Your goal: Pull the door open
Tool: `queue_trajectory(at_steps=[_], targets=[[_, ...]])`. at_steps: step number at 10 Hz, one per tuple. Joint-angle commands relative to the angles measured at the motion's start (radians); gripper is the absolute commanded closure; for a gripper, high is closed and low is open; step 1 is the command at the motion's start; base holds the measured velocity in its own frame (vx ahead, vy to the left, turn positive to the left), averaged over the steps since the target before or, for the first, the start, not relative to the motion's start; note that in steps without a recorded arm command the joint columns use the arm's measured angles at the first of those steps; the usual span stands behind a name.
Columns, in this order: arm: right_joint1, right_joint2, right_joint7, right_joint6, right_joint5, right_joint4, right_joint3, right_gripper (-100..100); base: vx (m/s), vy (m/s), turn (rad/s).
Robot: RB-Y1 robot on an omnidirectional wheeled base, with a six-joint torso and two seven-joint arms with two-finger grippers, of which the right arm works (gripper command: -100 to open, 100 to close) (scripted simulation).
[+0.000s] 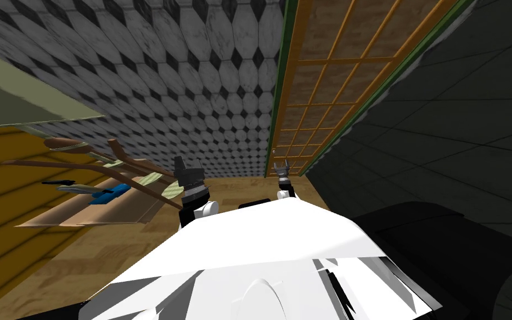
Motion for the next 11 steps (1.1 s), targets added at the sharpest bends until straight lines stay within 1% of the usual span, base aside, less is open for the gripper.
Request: queue_trajectory(at_steps=[1,4,7,8,9,11], targets=[[-0.016,-0.004,-0.042,-0.016,-0.033,0.050,0.005,-100,0.067,-0.066,0.138],[-0.045,-0.013,-0.121,-0.045,-0.100,0.149,0.015,-100,0.078,-0.068,0.140],[-0.073,-0.021,-0.199,-0.073,-0.165,0.242,0.024,-100,0.074,-0.094,0.131],[-0.082,-0.023,-0.225,-0.083,-0.187,0.269,0.027,-100,0.084,-0.077,0.164],[-0.082,-0.023,-0.225,-0.083,-0.187,0.276,0.027,-100,0.056,-0.055,0.041],[-0.100,-0.028,-0.275,-0.101,-0.228,0.334,0.033,-100,0.051,-0.047,0.094]])
